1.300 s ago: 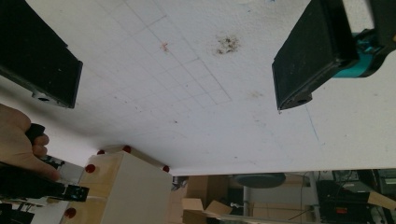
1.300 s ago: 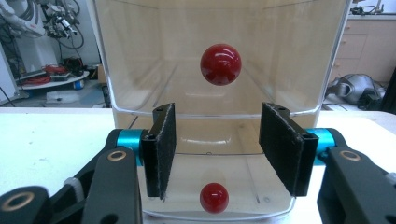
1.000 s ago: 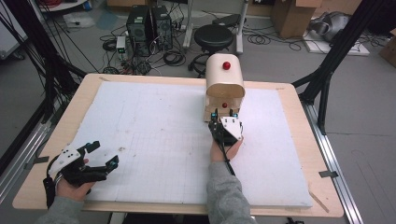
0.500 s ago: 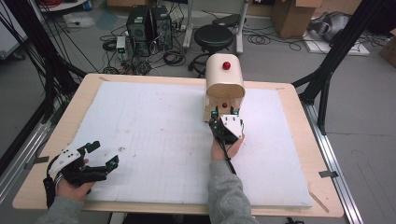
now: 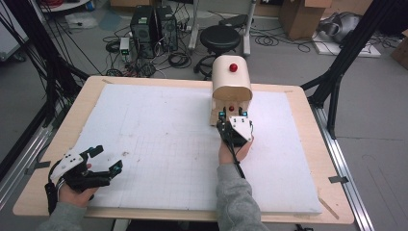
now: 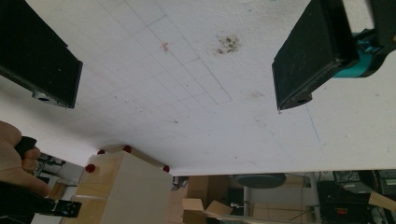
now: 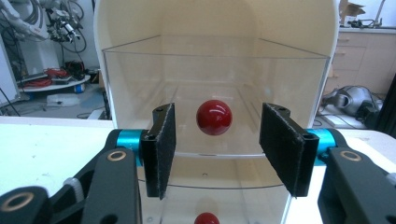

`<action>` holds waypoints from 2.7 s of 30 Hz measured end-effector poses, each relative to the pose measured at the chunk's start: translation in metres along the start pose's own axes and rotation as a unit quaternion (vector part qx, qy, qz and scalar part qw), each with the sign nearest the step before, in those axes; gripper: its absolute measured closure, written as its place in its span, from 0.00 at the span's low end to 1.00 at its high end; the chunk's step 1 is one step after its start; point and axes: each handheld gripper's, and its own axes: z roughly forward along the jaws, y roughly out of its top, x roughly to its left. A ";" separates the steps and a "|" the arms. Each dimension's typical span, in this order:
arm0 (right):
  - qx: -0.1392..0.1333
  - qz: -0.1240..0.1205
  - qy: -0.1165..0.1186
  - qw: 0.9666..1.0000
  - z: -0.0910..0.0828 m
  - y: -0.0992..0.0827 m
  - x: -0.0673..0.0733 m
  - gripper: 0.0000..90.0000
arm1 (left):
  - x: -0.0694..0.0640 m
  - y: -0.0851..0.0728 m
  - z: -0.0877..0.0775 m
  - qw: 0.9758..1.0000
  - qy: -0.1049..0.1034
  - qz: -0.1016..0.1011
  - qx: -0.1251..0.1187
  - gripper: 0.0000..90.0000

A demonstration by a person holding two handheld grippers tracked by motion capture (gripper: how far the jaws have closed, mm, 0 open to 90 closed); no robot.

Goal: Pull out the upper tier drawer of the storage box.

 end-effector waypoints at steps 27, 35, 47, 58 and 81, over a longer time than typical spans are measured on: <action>-0.001 -0.020 0.000 1.000 0.000 0.001 0.002 0.66 | 0.000 0.000 0.000 1.000 0.000 -0.001 0.002 0.02; -0.003 -0.024 -0.001 1.000 0.000 0.001 0.003 0.72 | 0.000 -0.001 0.000 1.000 -0.001 -0.001 0.002 0.02; -0.004 -0.030 -0.004 1.000 0.000 0.002 0.004 0.79 | 0.000 -0.001 0.000 1.000 -0.001 -0.001 0.002 0.02; -0.006 -0.045 -0.009 0.999 0.000 0.002 0.005 0.82 | 0.000 -0.001 0.001 1.000 -0.001 -0.002 0.002 0.02; -0.005 -0.047 -0.013 0.999 -0.008 0.004 0.007 0.82 | 0.000 -0.001 0.001 1.000 -0.001 -0.002 0.002 0.02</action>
